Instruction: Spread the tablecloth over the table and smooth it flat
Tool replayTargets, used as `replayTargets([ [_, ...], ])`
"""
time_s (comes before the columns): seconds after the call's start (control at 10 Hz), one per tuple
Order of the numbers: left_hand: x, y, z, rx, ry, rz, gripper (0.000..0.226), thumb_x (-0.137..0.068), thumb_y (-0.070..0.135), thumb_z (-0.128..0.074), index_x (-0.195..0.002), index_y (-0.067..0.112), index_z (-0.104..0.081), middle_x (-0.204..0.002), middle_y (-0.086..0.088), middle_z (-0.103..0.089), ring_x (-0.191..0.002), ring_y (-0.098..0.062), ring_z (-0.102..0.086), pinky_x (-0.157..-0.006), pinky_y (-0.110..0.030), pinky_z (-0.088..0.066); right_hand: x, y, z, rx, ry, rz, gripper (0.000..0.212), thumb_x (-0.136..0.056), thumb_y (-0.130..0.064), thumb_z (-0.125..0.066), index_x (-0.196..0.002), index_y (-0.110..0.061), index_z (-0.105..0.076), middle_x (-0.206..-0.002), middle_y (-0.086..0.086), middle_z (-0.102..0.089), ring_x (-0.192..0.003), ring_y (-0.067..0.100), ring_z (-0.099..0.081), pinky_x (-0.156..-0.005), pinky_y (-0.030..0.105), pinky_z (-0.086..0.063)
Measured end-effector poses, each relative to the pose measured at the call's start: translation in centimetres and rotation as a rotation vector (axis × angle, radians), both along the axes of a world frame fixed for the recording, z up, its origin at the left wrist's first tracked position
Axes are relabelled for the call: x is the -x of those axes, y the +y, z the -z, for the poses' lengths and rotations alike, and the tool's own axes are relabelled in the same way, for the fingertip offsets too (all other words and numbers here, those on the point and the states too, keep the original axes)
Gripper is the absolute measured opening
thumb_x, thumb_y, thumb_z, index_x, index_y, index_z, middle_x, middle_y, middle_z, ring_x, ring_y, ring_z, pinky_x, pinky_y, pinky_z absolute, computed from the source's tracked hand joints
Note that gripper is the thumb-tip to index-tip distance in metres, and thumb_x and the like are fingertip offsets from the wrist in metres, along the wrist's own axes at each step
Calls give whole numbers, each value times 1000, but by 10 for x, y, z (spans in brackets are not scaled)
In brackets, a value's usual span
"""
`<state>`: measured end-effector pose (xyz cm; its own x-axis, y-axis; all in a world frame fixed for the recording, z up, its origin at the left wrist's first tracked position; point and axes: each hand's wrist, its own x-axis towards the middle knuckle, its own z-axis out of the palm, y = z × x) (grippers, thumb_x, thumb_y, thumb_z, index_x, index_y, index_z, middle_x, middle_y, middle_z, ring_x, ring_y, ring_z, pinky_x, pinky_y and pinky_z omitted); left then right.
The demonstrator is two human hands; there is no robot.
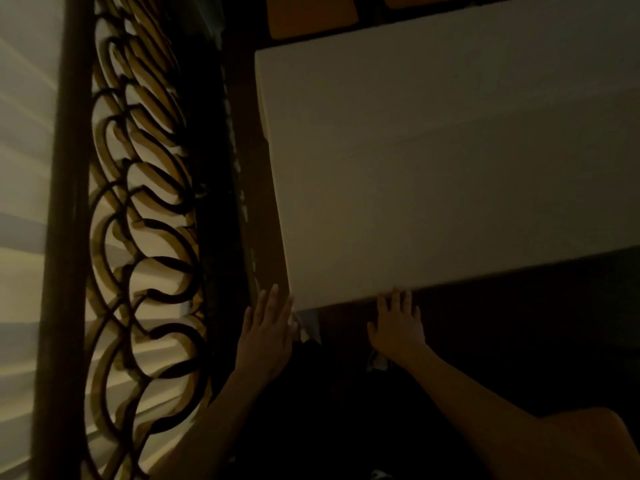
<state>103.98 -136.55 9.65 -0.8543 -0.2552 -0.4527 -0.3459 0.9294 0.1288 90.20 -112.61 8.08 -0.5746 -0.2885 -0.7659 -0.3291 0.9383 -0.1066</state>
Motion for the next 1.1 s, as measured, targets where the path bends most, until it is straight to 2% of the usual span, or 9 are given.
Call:
replayTargets([
  [0.2, 60, -44, 7, -9, -32, 195, 67, -95, 55, 2, -157, 31, 3, -164, 1, 18, -151, -24, 18, -123, -49, -3, -7, -61, 11, 89, 34, 128, 78, -99, -48, -37, -158, -10, -3, -165, 22, 2, -150, 47, -1, -121, 54, -13],
  [0.4, 126, -105, 11, -73, -130, 592, 72, -90, 60, 12, -156, 33, 8, -162, 1, 23, -150, -23, 21, -123, -46, 6, -10, -142, 20, -16, 27, 550, 85, -97, -43, -42, -154, 2, 1, -161, 31, -3, -148, 51, -6, -119, 53, -18],
  [0.5, 151, -130, 12, -93, -169, 767, 77, -85, 64, 22, -155, 36, 11, -159, 4, 27, -149, -21, 21, -123, -47, 2, -19, -160, 15, 13, -19, 752, 76, -98, -40, -38, -154, 0, -6, -161, 28, -5, -148, 48, -7, -118, 55, -23],
  [0.6, 178, -150, 11, -83, -172, 906, 72, -84, 67, 21, -150, 37, 19, -158, 2, 27, -149, -22, 20, -123, -46, 1, -35, -169, 10, 71, -111, 926, 73, -96, -45, -33, -153, -3, -16, -162, 28, -4, -144, 46, -24, -113, 55, -34],
  [0.7, 196, -165, 0, -85, -151, 986, 73, -82, 71, 17, -147, 38, 23, -157, 1, 29, -149, -23, 21, -123, -45, -1, -48, -176, -5, 136, -108, 1089, 71, -98, -44, -39, -154, -7, -17, -162, 28, -2, -143, 44, -29, -112, 51, -38],
  [0.8, 212, -173, -19, -147, -81, 946, 87, -75, 76, 26, -152, 36, 15, -157, 2, 25, -148, -20, 20, -121, -44, -1, -47, -177, -31, 143, 21, 1172, 72, -97, -44, -42, -156, -13, -15, -163, 25, -5, -143, 42, -29, -113, 50, -37],
  [0.9, 217, -180, -40, -133, -45, 885, 83, -85, 74, 6, -156, 31, 13, -162, -1, 20, -147, -17, 21, -121, -44, -1, -43, -176, -61, 176, 141, 1217, 71, -100, -45, -40, -158, -14, -12, -165, 19, -1, -148, 38, -21, -116, 49, -32],
  [1.0, 213, -182, -66, -153, -6, 825, 87, -81, 72, 4, -156, 29, 11, -164, -1, 17, -151, -21, 16, -122, -44, -2, -38, -171, -94, 212, 261, 1228, 72, -102, -46, -38, -159, -13, -8, -166, 17, 0, -152, 33, -11, -121, 46, -22],
  [1.1, 202, -190, -87, -163, 58, 884, 84, -81, 70, 4, -154, 29, 13, -162, 0, 18, -151, -22, 15, -122, -46, -4, -36, -176, -123, 224, 361, 1241, 72, -103, -47, -38, -159, -13, -8, -166, 17, -4, -152, 32, -9, -122, 43, -17],
])
